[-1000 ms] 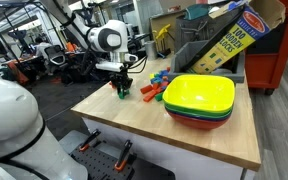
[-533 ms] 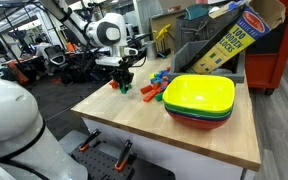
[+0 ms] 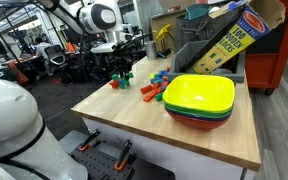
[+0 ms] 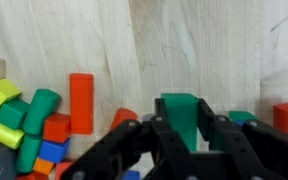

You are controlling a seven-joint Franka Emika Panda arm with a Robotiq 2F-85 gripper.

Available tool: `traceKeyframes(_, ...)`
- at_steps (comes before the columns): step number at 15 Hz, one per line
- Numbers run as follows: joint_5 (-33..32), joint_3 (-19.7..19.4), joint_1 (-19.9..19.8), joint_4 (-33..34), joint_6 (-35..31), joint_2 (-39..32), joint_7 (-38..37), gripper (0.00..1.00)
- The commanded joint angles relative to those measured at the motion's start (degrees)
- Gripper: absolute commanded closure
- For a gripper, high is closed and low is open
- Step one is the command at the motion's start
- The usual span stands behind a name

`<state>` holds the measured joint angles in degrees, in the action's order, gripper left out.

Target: Put the green block on the stack of blocks on the left

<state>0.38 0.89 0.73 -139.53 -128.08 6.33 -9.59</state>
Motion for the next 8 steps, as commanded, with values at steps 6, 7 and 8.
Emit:
traceKeyframes(6,-0.5,2.3,0.5,7.7,4.5,-1.5,-9.3,0.91)
traceKeyframes(7,-0.5,2.4,0.6,8.5,4.9,-1.9,-9.7,0.91)
traceKeyframes(8,-0.5,2.5,0.8,9.3,5.3,-2.4,-10.3,0.91)
